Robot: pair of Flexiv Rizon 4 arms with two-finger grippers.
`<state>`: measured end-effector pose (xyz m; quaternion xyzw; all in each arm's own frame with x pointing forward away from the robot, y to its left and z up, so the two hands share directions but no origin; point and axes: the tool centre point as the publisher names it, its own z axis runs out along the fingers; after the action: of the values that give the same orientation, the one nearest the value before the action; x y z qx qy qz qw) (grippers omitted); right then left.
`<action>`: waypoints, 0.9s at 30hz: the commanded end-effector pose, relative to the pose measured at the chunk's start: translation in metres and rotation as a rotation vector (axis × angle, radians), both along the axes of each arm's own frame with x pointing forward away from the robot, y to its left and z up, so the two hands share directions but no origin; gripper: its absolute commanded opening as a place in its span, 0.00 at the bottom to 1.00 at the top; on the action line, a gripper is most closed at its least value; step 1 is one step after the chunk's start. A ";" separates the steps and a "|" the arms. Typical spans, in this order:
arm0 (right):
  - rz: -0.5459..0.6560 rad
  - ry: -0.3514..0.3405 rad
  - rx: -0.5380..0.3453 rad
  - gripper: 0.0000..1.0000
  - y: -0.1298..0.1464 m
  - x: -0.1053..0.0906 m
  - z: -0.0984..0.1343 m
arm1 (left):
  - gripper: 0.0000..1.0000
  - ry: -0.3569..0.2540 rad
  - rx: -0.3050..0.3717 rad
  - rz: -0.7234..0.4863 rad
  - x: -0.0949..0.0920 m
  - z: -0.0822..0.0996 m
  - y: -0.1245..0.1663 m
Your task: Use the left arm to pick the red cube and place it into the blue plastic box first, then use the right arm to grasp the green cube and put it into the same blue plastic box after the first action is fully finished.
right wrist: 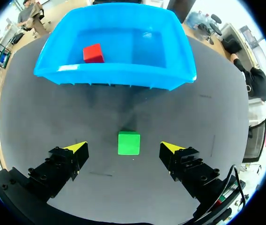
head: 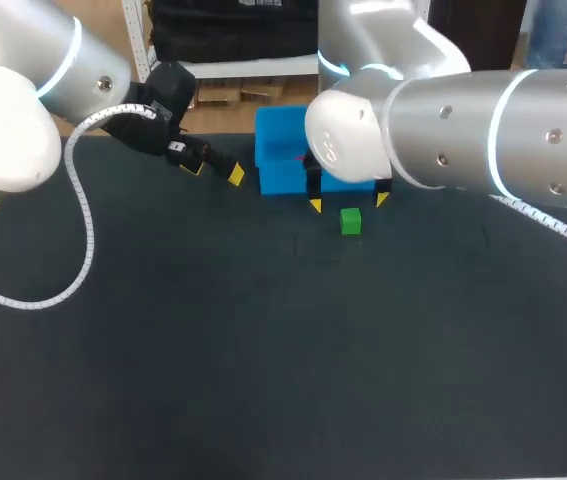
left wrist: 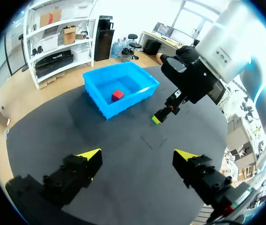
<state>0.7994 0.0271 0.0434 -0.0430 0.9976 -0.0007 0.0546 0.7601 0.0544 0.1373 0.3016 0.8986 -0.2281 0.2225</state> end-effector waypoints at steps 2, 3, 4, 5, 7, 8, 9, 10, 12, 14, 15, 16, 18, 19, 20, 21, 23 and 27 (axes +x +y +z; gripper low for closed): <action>-0.016 -0.013 -0.001 1.00 -0.002 -0.004 -0.007 | 1.00 -0.003 -0.004 -0.002 -0.001 0.000 0.001; -0.021 -0.012 0.000 1.00 -0.003 -0.004 -0.008 | 1.00 -0.003 -0.004 -0.002 -0.001 0.000 0.001; -0.024 -0.012 0.000 1.00 -0.003 -0.004 -0.010 | 1.00 -0.003 -0.004 -0.002 -0.001 0.000 0.001; -0.026 -0.013 0.000 1.00 -0.004 -0.004 -0.011 | 1.00 -0.003 -0.004 -0.002 -0.001 0.000 0.001; -0.031 -0.012 0.003 1.00 -0.006 -0.004 -0.014 | 1.00 -0.003 -0.004 -0.002 -0.001 0.000 0.001; -0.033 -0.012 0.003 1.00 -0.006 -0.004 -0.014 | 1.00 -0.003 -0.004 -0.002 -0.001 0.000 0.001; -0.035 -0.012 0.005 1.00 -0.006 -0.005 -0.015 | 1.00 -0.003 -0.004 -0.002 -0.001 0.000 0.001; -0.038 -0.012 0.006 1.00 -0.006 -0.006 -0.016 | 1.00 -0.003 -0.004 -0.002 -0.001 0.000 0.001; -0.044 -0.011 0.009 1.00 -0.007 -0.006 -0.018 | 1.00 -0.003 -0.004 -0.002 -0.001 0.000 0.001; -0.048 -0.011 0.011 1.00 -0.008 -0.007 -0.021 | 1.00 -0.003 -0.004 -0.002 -0.001 0.000 0.001; -0.050 -0.011 0.012 1.00 -0.008 -0.007 -0.022 | 1.00 -0.003 -0.004 -0.002 -0.001 0.000 0.001; -0.051 -0.011 0.013 1.00 -0.008 -0.007 -0.023 | 1.00 -0.003 -0.004 -0.002 -0.001 0.000 0.001; -0.053 -0.011 0.013 1.00 -0.008 -0.008 -0.025 | 1.00 -0.003 -0.004 -0.002 -0.001 0.000 0.001; -0.054 -0.011 0.013 1.00 -0.009 -0.008 -0.026 | 1.00 -0.003 -0.004 -0.002 -0.001 0.000 0.001; -0.054 -0.011 0.013 1.00 -0.008 -0.008 -0.027 | 1.00 -0.003 -0.004 -0.002 -0.001 0.000 0.001; -0.054 -0.010 0.014 1.00 -0.008 -0.008 -0.028 | 1.00 -0.003 -0.004 -0.002 -0.001 0.000 0.001; -0.055 -0.011 0.013 1.00 -0.008 -0.008 -0.030 | 1.00 -0.003 -0.004 -0.002 -0.001 0.000 0.001; -0.054 -0.016 0.012 1.00 -0.007 -0.008 -0.032 | 1.00 -0.003 -0.004 -0.002 -0.001 0.000 0.001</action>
<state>0.7956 0.0207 0.0130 -0.0173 0.9982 0.0034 0.0565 0.7601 0.0544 0.1373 0.3016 0.8986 -0.2281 0.2225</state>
